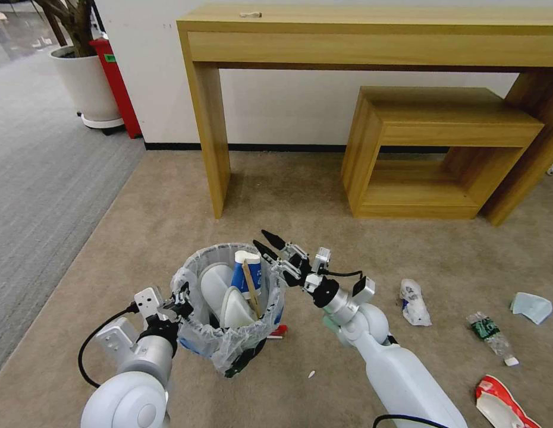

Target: Pick up the trash bin and place the garbage on the floor into it.

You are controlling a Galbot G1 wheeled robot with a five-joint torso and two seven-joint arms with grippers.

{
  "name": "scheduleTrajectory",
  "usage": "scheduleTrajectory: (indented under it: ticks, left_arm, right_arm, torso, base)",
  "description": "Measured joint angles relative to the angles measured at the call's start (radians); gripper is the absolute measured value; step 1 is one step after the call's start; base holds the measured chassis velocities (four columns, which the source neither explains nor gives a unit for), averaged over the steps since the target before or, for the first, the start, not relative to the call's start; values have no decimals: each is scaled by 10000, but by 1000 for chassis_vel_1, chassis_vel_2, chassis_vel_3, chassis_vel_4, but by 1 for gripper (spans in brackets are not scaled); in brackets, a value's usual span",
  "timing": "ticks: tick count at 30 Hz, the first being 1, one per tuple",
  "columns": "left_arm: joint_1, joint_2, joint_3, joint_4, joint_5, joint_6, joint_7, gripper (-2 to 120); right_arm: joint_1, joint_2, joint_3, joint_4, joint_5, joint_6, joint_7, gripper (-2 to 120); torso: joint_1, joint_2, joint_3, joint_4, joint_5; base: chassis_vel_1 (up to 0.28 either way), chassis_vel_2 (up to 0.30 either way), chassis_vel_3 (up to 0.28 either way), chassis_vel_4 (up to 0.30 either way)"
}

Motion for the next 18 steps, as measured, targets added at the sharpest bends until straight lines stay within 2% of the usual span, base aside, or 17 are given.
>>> scheduleTrajectory:
  ticks: [2,3,4,6,7,10,11,13,14,15,17,18]
  left_arm:
    - [-72,44,-213,22,-79,6,-6,3]
    - [-72,44,-213,22,-79,6,-6,3]
    - [-121,75,-339,25,-157,18,-18,3]
    - [-234,161,-617,-16,-383,95,-69,3]
    - [-234,161,-617,-16,-383,95,-69,3]
    - [-378,256,-898,-138,-571,170,-83,3]
    - [-378,256,-898,-138,-571,170,-83,3]
    - [-509,336,-1145,-163,-678,192,-83,3]
    - [-662,425,-1521,-117,-840,214,-80,3]
    - [-662,425,-1521,-117,-840,214,-80,3]
    - [-934,662,-2337,202,-1230,252,-93,3]
    - [-1045,745,-2713,340,-1439,278,-94,3]
  right_arm:
    - [-71,-21,145,132,-176,57,427,71]
    - [-71,-21,145,132,-176,57,427,71]
    - [-122,-27,211,247,-333,97,881,77]
    - [-304,-54,471,665,-1194,-110,3000,85]
    - [-304,-54,471,665,-1194,-110,3000,85]
    - [-495,-170,757,1030,-1484,-489,4838,96]
    - [-495,-170,757,1030,-1484,-489,4838,96]
    - [-638,-256,950,1241,-1620,-626,5935,100]
    - [-822,-318,1183,1477,-1848,-790,7018,100]
    - [-822,-318,1183,1477,-1848,-790,7018,100]
    - [-1506,-548,1907,2203,-2129,-1540,8519,100]
    - [-1840,-662,2253,2470,-2272,-1741,8704,100]
  torso:
    - [0,0,0,0,0]
    - [0,0,0,0,0]
    - [0,0,0,0,0]
    - [0,0,0,3,-1]
    - [0,0,0,3,-1]
    - [0,0,0,0,0]
    - [0,0,0,0,0]
    - [0,0,0,-1,0]
    - [0,0,0,0,0]
    - [0,0,0,0,0]
    - [0,0,0,0,-2]
    - [0,0,0,-2,-1]
  base:
    - [0,0,0,0]
    - [0,0,0,0]
    - [0,0,0,0]
    - [0,0,0,0]
    - [0,0,0,0]
    - [0,0,0,0]
    - [0,0,0,0]
    - [0,0,0,0]
    - [0,0,0,0]
    - [0,0,0,0]
    - [0,0,0,0]
    - [0,0,0,0]
